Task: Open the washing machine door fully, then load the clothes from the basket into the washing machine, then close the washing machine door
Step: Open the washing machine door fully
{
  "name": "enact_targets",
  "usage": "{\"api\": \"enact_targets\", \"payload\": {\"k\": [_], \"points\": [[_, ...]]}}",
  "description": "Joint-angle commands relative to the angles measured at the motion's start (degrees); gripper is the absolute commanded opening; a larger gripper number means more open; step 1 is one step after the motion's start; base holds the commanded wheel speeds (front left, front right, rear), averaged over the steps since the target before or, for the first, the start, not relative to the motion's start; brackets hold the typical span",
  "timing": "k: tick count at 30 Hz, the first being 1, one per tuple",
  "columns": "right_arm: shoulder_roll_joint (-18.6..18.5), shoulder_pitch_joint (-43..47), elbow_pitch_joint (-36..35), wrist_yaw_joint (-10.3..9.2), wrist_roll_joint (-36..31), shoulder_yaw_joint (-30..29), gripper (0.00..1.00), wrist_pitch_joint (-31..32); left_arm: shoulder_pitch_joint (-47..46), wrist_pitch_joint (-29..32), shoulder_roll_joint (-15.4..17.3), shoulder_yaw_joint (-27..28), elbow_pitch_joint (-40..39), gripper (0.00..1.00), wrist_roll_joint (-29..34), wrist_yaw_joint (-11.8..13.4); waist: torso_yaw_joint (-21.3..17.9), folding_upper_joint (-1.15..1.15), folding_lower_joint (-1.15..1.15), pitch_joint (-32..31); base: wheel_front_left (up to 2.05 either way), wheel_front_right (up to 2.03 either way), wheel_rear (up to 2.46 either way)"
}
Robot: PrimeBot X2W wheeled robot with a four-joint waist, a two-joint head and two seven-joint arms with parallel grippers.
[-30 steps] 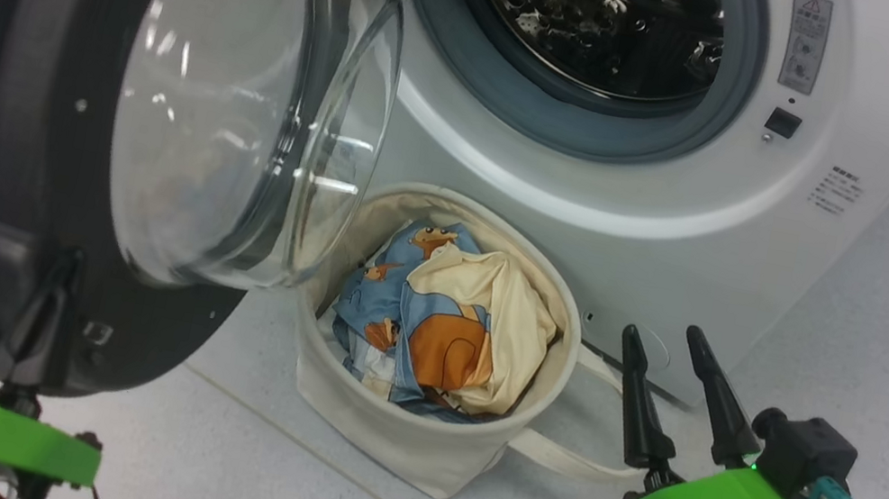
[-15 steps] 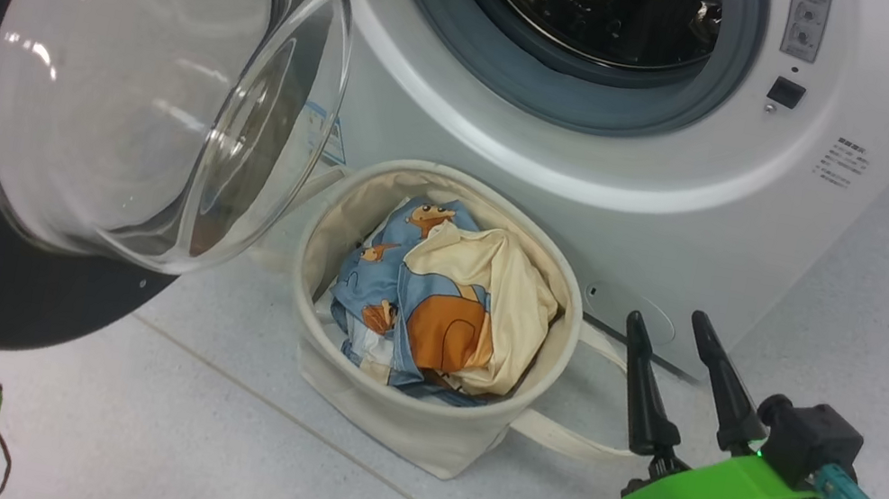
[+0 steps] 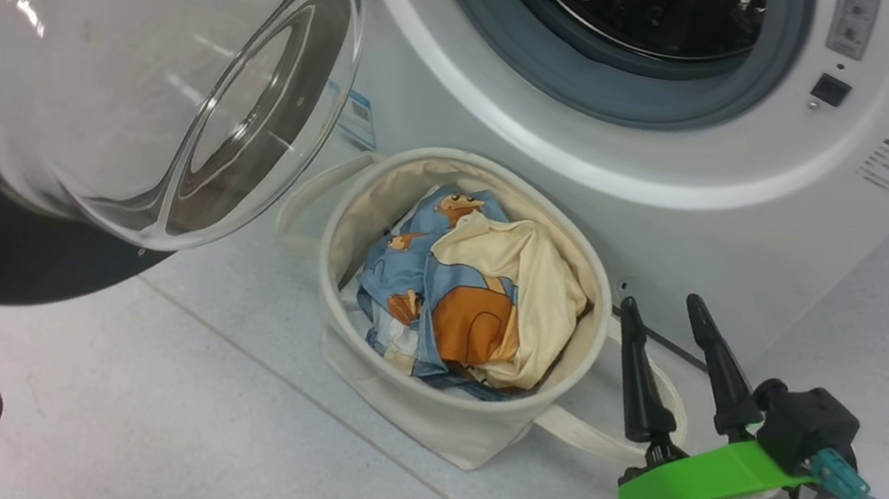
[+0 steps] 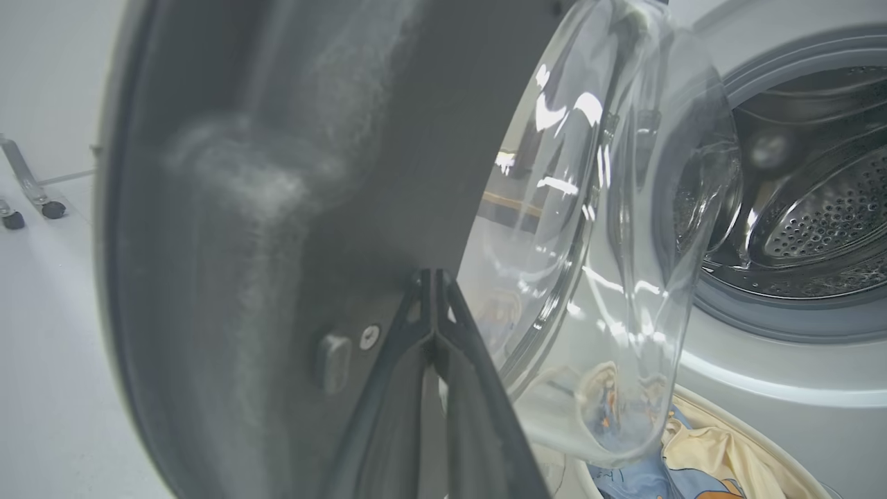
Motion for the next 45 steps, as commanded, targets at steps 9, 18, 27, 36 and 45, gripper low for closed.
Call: {"api": "enact_targets", "payload": {"k": [9, 18, 27, 36, 45], "points": [[-0.17, -2.66, -1.25, 0.05, 0.55, 1.92, 1.0, -0.71, -8.91, -0.63, 3.67, 0.4, 7.59, 0.0, 1.22, 0.26, 1.88, 0.0, 0.0, 1.12, 0.0, 0.0, 0.0], [0.19, -3.38, -0.96, 0.05, 0.6, 2.05, 1.0, -0.71, -14.93, -0.67, 4.09, 0.49, 14.59, 0.0, 1.66, 0.67, 2.39, 0.0, 0.0, 2.04, 0.0, 0.0, 0.0], [1.0, -3.62, -0.73, 0.05, 0.77, 1.74, 1.0, -0.71, -14.64, -0.68, 3.79, 1.55, 14.85, 0.0, 2.99, -0.24, 1.23, 0.0, 0.0, 1.95, 0.0, 0.0, 0.0], [1.18, -2.35, -0.85, 0.05, 0.9, 0.8, 1.0, -0.71, -10.72, -0.68, 1.41, 2.27, 9.8, 0.22, 3.39, -1.91, 1.45, 0.0, 0.0, -0.2, 0.0, 0.0, 0.0], [1.6, -2.2, -1.24, 0.05, 0.76, 0.51, 1.0, -0.71, -5.48, -0.69, -0.67, 0.06, 1.21, 1.0, 1.23, -3.74, 0.32, 0.0, 0.0, -2.06, 0.0, 0.0, 0.0]]}}
